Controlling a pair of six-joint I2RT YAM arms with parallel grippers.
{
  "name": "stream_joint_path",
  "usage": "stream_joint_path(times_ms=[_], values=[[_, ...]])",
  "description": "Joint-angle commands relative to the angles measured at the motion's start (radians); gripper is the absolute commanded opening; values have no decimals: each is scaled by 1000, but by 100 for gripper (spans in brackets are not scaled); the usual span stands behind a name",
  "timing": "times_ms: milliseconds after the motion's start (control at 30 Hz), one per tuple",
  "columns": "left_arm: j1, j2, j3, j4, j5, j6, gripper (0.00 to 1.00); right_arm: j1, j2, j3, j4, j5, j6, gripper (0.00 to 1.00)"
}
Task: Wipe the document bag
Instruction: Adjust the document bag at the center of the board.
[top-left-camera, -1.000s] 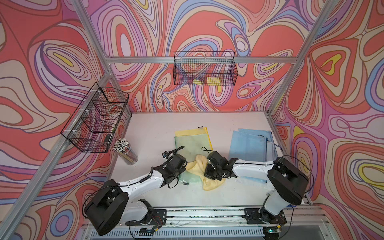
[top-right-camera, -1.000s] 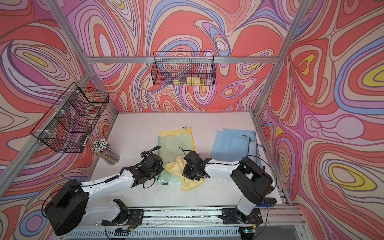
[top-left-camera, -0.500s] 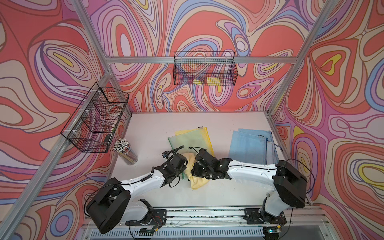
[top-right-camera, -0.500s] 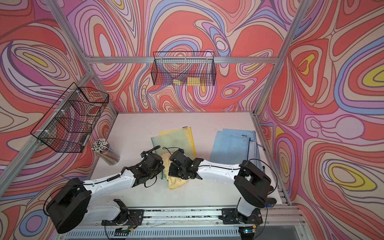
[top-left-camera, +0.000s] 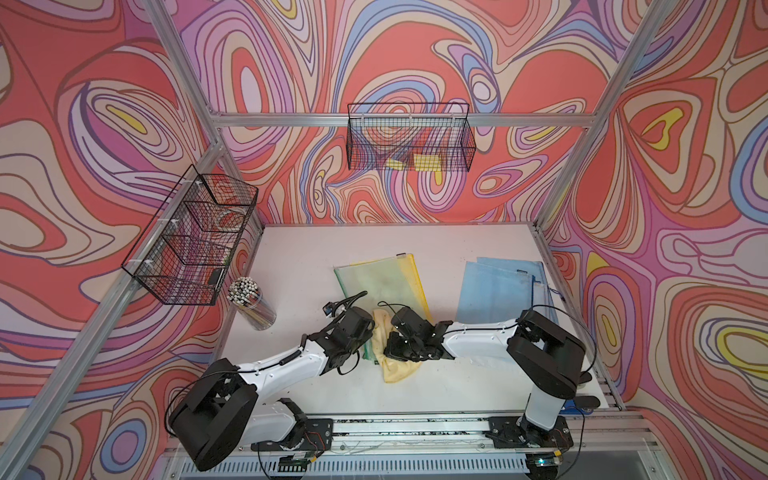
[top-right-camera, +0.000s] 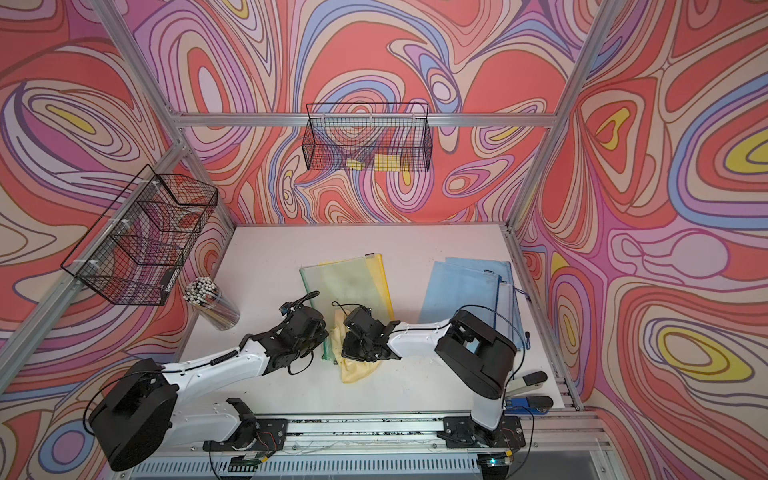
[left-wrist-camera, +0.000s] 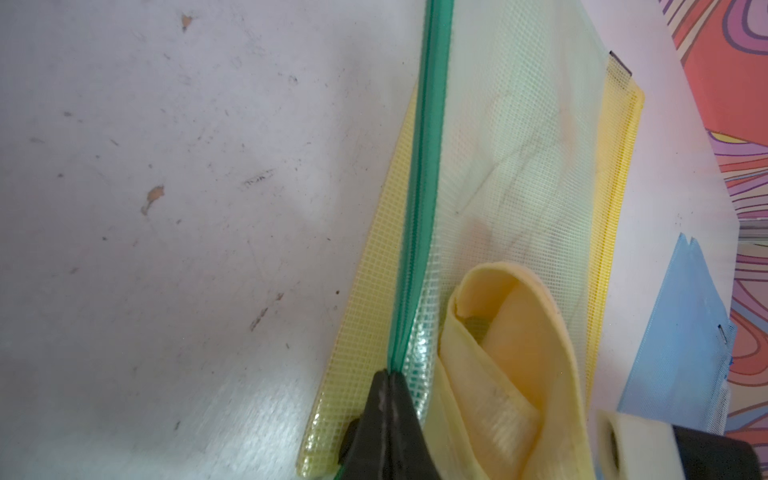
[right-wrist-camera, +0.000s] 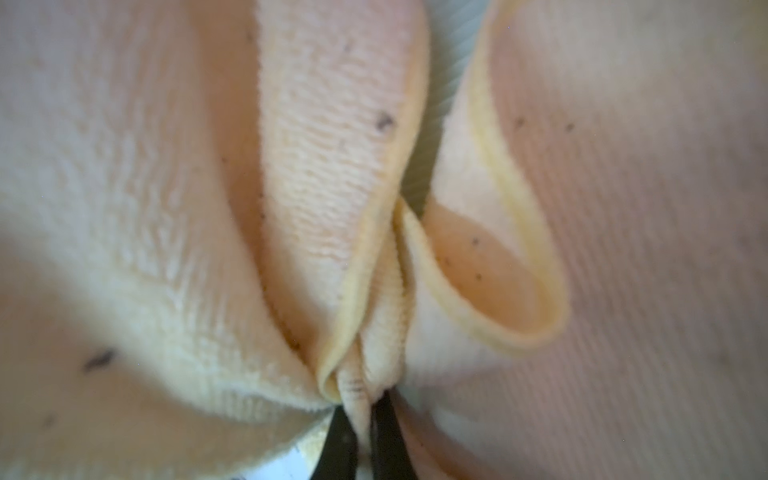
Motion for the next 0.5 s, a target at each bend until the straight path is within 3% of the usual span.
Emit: stream_joint_path(times_ms=[0,233,367,467], values=[[0,-31,3,-40,-52,-5,0,-132,-94,-134,-101,29,-13,0],[2,-68,-10,-46,-56,6,0,-409,-294,-204,-292,69,-171,0],[3,-81,-47,-47,-49,17,0,-398,-318,-106,-295,10,-189,0],[3,-96,-39,-67,-53,28,0,-288,-287,7,-304,41,-178,0]])
